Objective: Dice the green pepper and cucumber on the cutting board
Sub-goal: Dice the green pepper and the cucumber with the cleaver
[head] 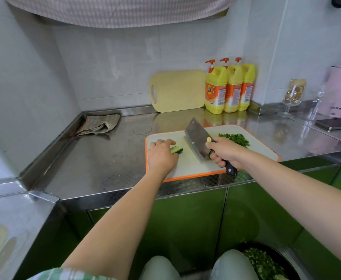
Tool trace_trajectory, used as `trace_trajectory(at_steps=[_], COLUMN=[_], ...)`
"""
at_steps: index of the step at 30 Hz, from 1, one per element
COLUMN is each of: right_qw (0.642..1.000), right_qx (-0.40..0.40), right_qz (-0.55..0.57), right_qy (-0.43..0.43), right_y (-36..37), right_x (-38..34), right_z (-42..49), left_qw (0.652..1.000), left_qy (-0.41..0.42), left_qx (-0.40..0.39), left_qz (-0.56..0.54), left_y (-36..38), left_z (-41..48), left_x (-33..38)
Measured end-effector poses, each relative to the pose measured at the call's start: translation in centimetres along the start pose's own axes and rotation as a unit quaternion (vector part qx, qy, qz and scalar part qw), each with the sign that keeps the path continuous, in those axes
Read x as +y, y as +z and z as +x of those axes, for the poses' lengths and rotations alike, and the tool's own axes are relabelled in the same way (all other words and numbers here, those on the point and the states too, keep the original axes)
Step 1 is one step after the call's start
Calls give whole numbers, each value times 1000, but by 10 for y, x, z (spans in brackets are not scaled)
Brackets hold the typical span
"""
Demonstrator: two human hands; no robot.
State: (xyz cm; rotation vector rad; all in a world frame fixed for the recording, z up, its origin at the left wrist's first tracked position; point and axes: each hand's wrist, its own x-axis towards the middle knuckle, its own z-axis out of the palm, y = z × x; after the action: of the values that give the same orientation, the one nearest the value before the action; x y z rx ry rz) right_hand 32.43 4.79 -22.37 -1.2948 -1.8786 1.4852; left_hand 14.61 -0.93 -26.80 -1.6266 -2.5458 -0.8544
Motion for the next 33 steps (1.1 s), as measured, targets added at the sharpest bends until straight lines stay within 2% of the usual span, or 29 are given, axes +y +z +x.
trace_trajectory(at_steps=[4,8,14,18,25,29,33], right_qw=[999,997,993,993,993,997,997], right_qx=[-5,-8,12,19,44,12,-30], right_qz=[38,81,113,117,107,79,20], right_qy=[7,9,20,16,15,19,69], right_y=[-4,-9,-26,-35,-41,-28,-11], right_x=[-2,-2,6,9,9,2,5], right_z=[0,0,2,-2,-4,-4,3], left_qw=[993,984,988,985,988,990,983], left_qy=[91,125,70,89,95,48,-6], left_qx=[4,-32,-55,-72,-16,17,-41], left_qz=[74,126,122,127,122,132,181], left_y=[2,16,29,35,30,16,8], left_z=[0,5,13,16,17,17,10], left_x=[17,38,58,70,72,53,31])
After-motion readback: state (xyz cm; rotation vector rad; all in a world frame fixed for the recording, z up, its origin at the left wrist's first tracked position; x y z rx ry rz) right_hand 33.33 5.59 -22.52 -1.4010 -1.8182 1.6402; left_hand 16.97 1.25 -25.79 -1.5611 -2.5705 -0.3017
